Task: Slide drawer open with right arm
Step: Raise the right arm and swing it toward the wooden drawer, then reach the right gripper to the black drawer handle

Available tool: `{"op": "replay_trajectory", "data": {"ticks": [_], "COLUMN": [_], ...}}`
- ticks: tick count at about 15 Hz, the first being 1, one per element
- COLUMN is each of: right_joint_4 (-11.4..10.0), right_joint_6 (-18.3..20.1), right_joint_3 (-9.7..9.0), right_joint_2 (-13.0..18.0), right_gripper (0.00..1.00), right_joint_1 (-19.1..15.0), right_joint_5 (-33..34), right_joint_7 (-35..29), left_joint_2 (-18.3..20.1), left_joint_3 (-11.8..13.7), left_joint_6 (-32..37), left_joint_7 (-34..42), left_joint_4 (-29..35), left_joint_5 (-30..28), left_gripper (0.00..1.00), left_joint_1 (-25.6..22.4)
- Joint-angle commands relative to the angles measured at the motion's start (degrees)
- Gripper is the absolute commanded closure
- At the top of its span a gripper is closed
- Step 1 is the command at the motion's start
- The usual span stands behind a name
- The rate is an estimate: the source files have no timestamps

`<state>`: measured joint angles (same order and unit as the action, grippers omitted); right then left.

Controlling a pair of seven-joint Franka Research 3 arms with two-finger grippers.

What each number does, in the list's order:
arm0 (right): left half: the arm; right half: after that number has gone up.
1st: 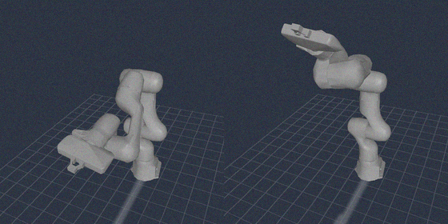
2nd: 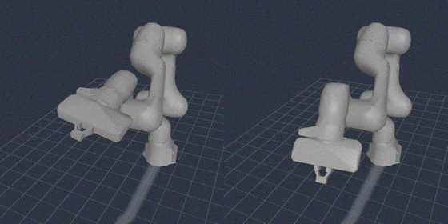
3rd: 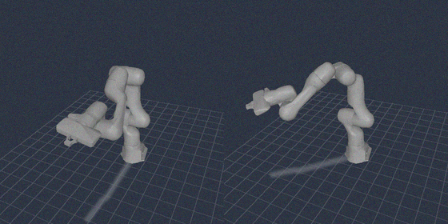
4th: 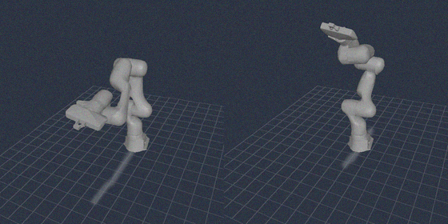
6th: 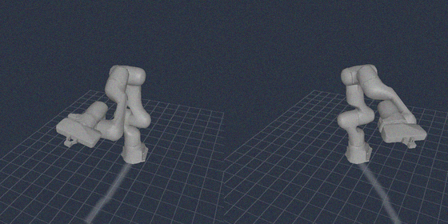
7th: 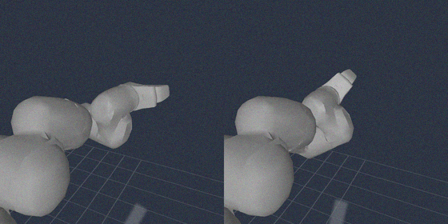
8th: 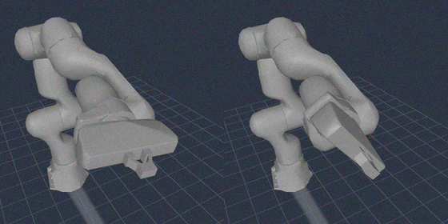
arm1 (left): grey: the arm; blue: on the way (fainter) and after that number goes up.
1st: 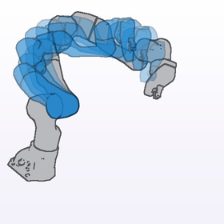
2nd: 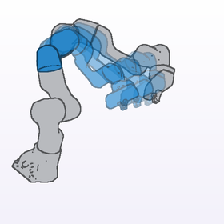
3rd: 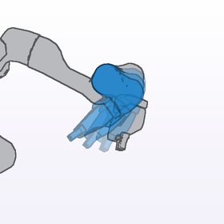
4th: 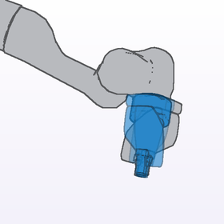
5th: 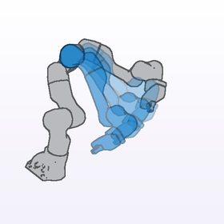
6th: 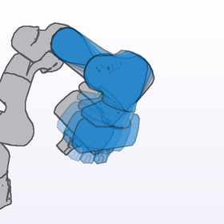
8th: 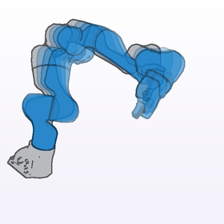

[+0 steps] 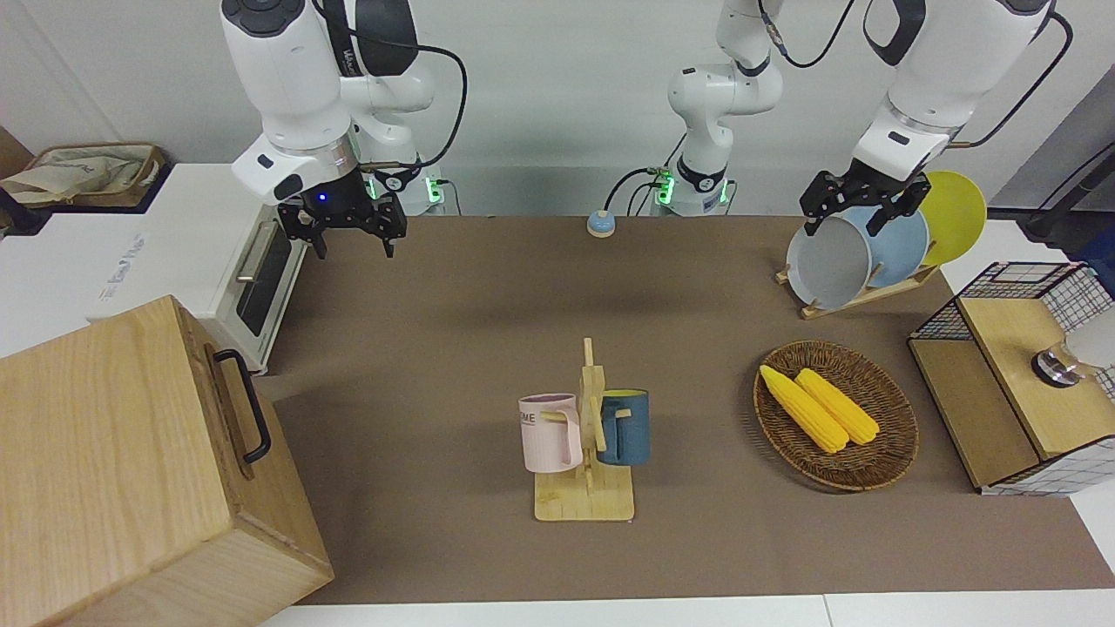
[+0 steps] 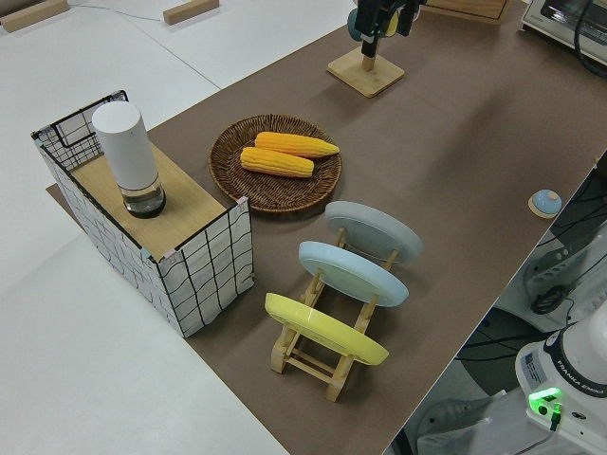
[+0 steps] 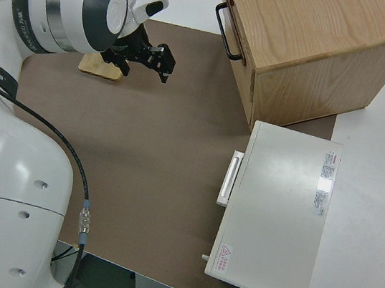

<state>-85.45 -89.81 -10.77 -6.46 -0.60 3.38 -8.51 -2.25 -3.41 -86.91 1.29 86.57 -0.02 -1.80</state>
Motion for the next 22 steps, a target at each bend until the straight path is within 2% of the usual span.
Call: {"op": "replay_trajectory", "data": {"ticks": [1,3,6,8,12,16,22], "right_joint_4": [1.25,1.25,1.25,1.25,0.46,-0.51,-1.47], "right_joint_6": [0.52,0.43,0.43,0.43,1.22,3.15,3.33], "right_joint_3": [0.04,0.04,0.04,0.04,0.13,0.13,0.13], "right_joint_2": [-0.66,-0.74,-2.06,-2.94,-4.26,-6.63,-9.62], "right_gripper": [0.015,0.015,0.017,0.017,0.017,0.017,0.019], "right_joint_1": [1.30,2.87,8.14,9.82,12.02,15.27,16.59], "right_joint_5": [1.80,6.78,17.41,21.56,29.29,41.77,52.76], "right_joint_7": [-0.02,-0.19,-0.81,-1.07,-1.07,-1.33,-5.90], "left_joint_2": [-0.65,-0.65,-0.65,-0.65,-0.65,-0.65,-0.65], "left_joint_3": [-0.37,-0.37,-0.37,-0.37,-0.37,-0.37,-0.37], "left_joint_6": [1.13,1.13,1.13,1.13,1.13,1.13,1.13], "left_joint_7": [0.56,0.56,0.56,0.56,0.56,0.56,0.56], "left_joint_4": [-1.49,-1.49,-1.40,-1.49,-1.40,-1.49,-1.49], "left_joint_5": [0.98,0.98,0.98,0.98,0.98,0.98,0.98], "left_gripper": [0.01,0.01,0.01,0.01,0.01,0.01,0.01], "left_joint_1": [-0.22,-0.22,-0.22,-0.22,-0.22,-0.22,-0.22]}}
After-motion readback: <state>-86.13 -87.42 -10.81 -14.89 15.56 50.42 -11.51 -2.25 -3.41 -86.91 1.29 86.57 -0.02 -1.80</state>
